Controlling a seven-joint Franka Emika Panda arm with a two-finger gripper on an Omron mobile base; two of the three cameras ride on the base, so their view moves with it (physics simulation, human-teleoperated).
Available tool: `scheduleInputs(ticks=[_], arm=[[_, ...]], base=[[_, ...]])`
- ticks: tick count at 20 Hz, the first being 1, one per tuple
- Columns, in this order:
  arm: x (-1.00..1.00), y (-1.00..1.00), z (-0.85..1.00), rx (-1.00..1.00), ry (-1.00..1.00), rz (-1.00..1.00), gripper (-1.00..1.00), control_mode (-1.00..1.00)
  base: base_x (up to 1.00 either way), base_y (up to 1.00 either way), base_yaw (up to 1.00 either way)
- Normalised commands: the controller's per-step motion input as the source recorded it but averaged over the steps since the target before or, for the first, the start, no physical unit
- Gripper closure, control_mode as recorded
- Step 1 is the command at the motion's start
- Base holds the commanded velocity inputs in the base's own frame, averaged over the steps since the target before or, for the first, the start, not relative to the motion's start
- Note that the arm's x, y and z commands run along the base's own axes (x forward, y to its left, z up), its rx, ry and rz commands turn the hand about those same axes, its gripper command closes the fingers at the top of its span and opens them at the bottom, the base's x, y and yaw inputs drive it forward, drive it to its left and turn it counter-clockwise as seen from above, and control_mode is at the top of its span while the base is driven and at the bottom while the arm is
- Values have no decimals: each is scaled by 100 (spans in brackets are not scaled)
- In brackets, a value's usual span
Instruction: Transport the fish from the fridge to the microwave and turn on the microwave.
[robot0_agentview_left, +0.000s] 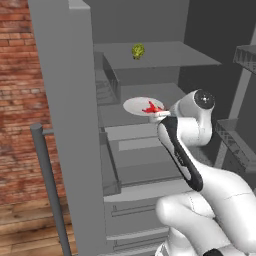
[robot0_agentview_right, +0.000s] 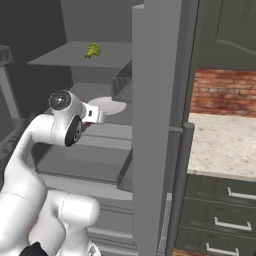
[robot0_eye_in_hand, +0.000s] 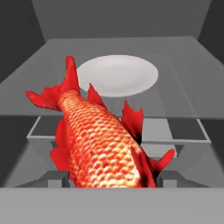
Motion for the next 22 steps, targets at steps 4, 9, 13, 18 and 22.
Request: scheduleInputs(ticks=[4, 9, 13, 18, 22], arm=[[-77, 0, 0, 0, -10, -7, 100, -100], [-67, 0, 0, 0, -12, -7, 100, -100], [-87, 0, 0, 0, -21, -8, 100, -100], [-98, 0, 0, 0, -17, -10, 100, -100], [-100, 0, -1, 0, -20, -9, 100, -100]], base=[[0, 0, 0], [0, 0, 0], [0, 0, 0], [0, 0, 0], [0, 0, 0]])
